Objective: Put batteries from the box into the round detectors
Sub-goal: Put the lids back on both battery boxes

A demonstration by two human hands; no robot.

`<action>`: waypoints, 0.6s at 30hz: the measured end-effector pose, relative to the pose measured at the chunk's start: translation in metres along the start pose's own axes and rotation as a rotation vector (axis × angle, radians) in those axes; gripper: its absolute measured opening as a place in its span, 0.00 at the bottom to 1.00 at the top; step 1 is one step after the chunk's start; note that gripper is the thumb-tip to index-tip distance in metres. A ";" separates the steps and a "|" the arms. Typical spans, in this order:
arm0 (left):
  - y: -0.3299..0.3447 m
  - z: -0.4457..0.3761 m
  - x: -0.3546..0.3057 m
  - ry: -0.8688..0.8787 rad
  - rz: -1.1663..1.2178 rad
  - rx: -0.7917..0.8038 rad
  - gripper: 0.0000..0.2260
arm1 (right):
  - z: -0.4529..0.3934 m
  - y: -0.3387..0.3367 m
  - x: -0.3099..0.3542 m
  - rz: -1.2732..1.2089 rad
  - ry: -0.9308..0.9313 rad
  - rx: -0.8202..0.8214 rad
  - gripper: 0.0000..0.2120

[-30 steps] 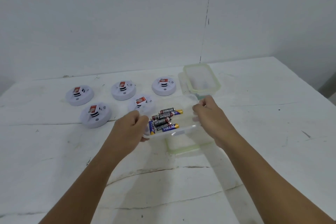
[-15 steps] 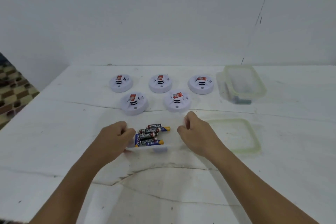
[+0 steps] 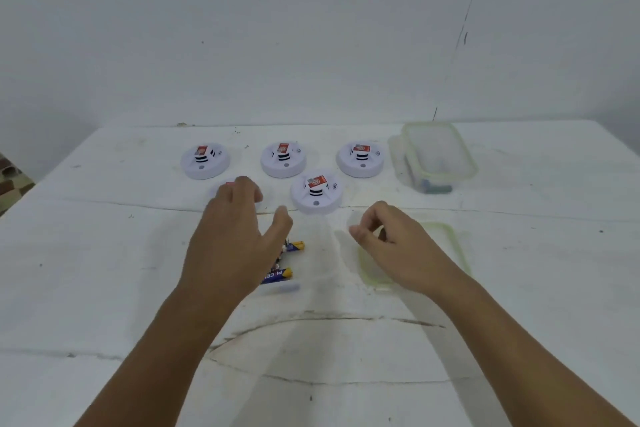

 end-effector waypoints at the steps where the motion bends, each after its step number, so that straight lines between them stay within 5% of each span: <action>1: 0.007 -0.003 -0.013 0.061 0.018 0.032 0.10 | 0.002 -0.001 -0.004 0.048 0.018 0.051 0.11; 7: 0.062 -0.012 -0.068 0.310 -0.083 0.215 0.05 | 0.025 0.003 -0.033 0.316 0.128 0.406 0.23; 15: 0.105 -0.012 -0.078 0.473 -0.390 0.259 0.18 | 0.035 -0.007 -0.020 0.428 -0.006 0.297 0.09; 18: 0.117 -0.011 -0.081 0.486 -0.461 0.412 0.24 | 0.040 -0.019 -0.006 0.430 -0.077 0.204 0.07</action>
Point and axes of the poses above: each hand's wrist, its own z-axis away from the middle knuckle, its own y-axis out of the palm, x = y × z, the point moved 8 cm from there along -z, towards the middle knuckle, and after that the axes turned 14 degrees about x, right-handed, at the moved point
